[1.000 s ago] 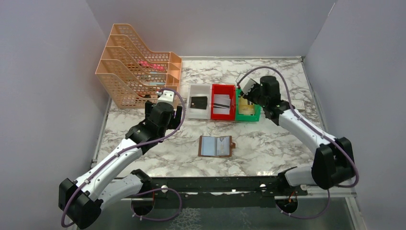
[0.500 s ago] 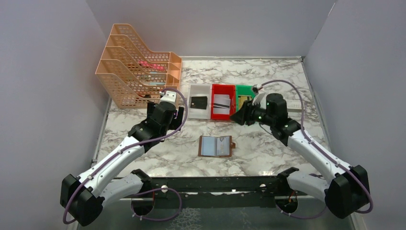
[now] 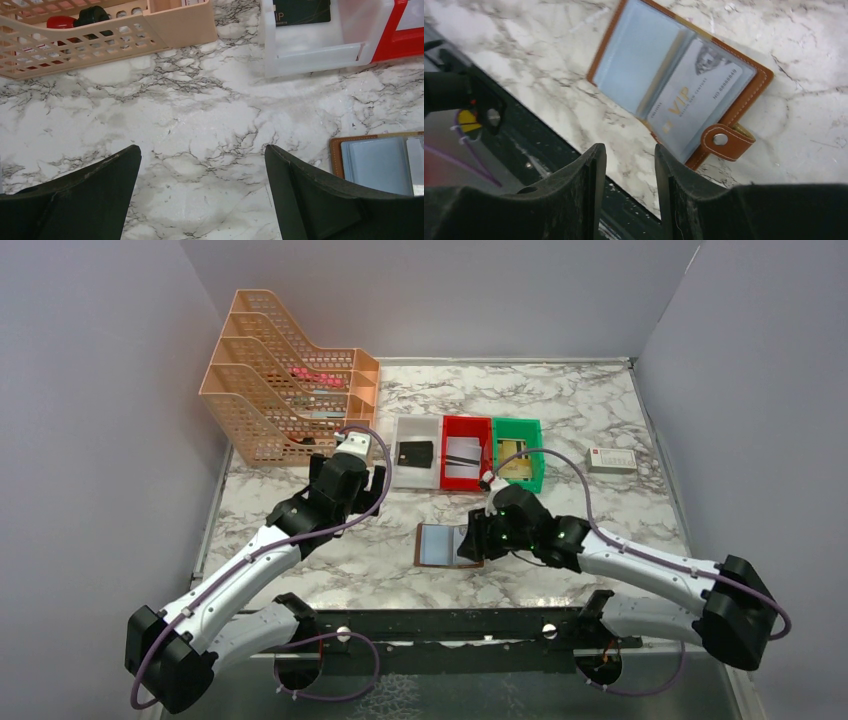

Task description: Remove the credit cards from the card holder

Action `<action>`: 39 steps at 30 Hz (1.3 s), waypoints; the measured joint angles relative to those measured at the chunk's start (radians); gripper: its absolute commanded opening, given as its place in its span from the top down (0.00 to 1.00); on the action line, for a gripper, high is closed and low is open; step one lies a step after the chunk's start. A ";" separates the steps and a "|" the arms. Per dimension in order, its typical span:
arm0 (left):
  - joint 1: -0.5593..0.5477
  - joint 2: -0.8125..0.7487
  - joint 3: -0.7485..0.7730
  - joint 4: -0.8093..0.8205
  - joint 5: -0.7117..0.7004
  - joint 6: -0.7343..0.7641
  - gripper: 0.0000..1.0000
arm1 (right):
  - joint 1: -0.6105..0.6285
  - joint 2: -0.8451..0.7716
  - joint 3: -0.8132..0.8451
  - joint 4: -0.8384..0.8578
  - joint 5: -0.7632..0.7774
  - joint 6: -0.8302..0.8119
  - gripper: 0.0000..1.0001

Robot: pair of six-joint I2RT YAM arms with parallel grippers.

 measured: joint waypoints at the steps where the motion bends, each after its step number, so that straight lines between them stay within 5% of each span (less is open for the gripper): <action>1: 0.000 0.000 0.000 -0.003 0.001 0.000 0.03 | 0.019 0.026 0.003 -0.008 0.034 0.008 0.55; 9: 0.000 0.025 0.000 -0.021 0.003 0.000 0.03 | 0.074 0.207 0.055 -0.132 0.256 0.056 0.55; 23: 0.000 -0.016 0.000 -0.034 0.031 -0.001 0.04 | 0.074 0.267 0.071 -0.144 0.377 0.081 0.63; 32: 0.000 -0.019 0.001 -0.027 0.188 -0.029 0.09 | 0.074 0.218 0.024 -0.073 0.377 0.140 0.65; 39: -0.011 0.039 -0.011 0.128 0.462 -0.160 0.14 | 0.074 0.220 0.024 -0.061 0.378 0.167 0.62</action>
